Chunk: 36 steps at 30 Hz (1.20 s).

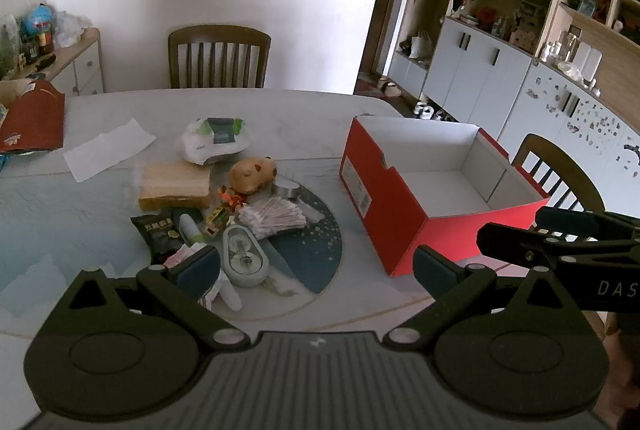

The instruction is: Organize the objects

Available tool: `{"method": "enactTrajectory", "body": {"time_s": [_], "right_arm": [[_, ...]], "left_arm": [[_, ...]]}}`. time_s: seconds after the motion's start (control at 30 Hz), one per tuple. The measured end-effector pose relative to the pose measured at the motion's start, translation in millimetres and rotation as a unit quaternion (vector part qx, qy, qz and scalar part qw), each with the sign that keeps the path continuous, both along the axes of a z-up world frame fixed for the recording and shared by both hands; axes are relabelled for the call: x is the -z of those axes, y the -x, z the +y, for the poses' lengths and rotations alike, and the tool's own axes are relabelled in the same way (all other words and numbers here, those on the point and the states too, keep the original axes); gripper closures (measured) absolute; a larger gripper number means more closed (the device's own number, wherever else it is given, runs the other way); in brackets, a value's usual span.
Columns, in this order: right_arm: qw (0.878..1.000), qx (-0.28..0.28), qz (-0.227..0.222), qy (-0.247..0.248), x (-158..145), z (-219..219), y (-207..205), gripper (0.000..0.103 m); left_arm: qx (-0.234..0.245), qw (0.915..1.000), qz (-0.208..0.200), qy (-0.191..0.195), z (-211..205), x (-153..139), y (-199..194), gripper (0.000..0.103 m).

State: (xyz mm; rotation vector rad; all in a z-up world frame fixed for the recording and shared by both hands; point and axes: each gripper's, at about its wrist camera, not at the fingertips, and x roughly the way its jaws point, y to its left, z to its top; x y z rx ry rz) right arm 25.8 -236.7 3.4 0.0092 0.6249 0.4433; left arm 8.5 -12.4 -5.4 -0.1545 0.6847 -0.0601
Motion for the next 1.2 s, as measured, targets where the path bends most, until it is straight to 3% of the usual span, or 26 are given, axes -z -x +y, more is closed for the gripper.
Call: {"method": "enactTrajectory", "body": {"time_s": [0.33, 0.57, 0.77, 0.9, 1.2], "right_arm": [[1.000, -0.020, 0.003, 0.001, 0, 2, -5, 0.008], [0.999, -0.025, 0.014, 0.013, 7, 18, -16, 0.008], [0.998, -0.026, 0.050, 0.022, 22, 42, -36, 0.008], [0.996, -0.026, 0.075, 0.030, 34, 63, -50, 0.008], [0.991, -0.040, 0.114, 0.062, 68, 112, -82, 0.008]], "left_arm": [[-0.017, 0.9999, 0.000, -0.003, -1, 0, 4, 0.000], [-0.028, 0.9995, 0.011, 0.012, 20, 11, -3, 0.000], [-0.038, 0.9981, 0.046, 0.014, 50, 34, -20, 0.000], [-0.036, 0.9972, 0.066, -0.006, 66, 51, -31, 0.000], [0.019, 0.9939, 0.106, -0.022, 83, 94, -55, 0.001]]}}
